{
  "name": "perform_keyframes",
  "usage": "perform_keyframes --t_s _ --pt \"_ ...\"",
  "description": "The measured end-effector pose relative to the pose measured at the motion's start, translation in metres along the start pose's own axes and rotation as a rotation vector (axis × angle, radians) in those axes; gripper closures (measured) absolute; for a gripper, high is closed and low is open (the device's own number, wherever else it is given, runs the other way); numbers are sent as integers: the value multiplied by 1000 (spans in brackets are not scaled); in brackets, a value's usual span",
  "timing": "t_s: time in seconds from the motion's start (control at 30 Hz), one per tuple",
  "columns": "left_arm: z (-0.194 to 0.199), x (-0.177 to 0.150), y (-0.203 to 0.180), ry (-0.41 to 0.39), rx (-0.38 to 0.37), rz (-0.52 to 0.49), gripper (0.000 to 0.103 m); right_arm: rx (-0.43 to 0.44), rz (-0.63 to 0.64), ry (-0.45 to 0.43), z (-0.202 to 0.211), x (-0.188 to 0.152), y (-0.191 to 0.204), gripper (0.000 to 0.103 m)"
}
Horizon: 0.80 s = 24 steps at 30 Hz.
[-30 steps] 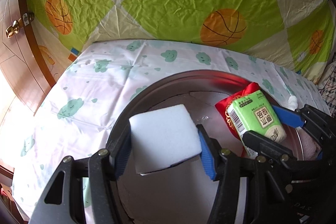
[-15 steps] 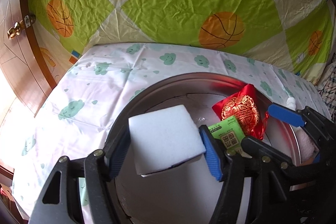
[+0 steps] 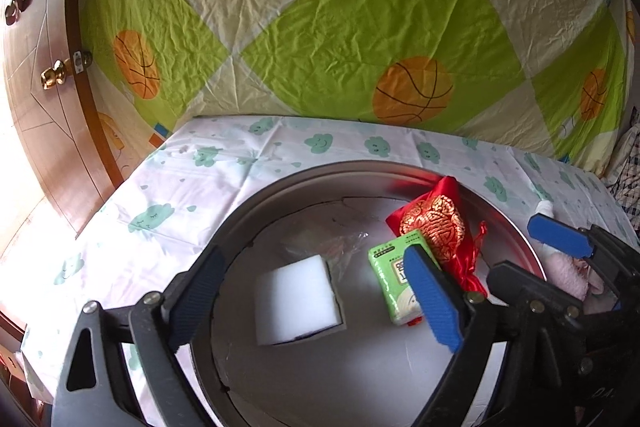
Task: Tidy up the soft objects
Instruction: 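Move both tools from the tin to the items on the bed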
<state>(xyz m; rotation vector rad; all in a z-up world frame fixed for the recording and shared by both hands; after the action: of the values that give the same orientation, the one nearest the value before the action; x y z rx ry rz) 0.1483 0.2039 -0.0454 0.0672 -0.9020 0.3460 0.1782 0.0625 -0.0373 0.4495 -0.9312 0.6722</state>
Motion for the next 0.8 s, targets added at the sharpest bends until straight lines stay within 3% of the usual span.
perform_keyframes --t_s 0.13,0.27,0.57,0.7,0.8 --pt "23 -1 -8 -71 14 -14 9 -37 2 -47 37 -15 -20 24" --pt "52 -11 -32 -158 1 -42 6 -127 -12 -88 79 -35 -54 23" --pt "92 -57 -139 -280 -89 -213 6 -365 -77 -110 144 -85 -127 22" --pt "89 -72 -183 -261 -129 -293 8 -431 -97 -121 159 -96 -150 22" --pt "75 -80 -204 -217 -142 -321 16 -460 -114 -137 168 -100 -163 22"
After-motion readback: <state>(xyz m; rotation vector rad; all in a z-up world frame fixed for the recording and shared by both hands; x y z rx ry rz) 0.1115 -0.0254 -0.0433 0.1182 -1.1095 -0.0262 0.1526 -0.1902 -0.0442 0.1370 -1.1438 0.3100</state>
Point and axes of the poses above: each gripper's, at about its wrist camera, not at the fingertips, and z roughly against the way its jaws point, y to its left, x to its top, the point moved 6 cm from there along -z, roughly the way its jaws point, and after that the axes turned 4 degrees about z, right-handed, at the moved point
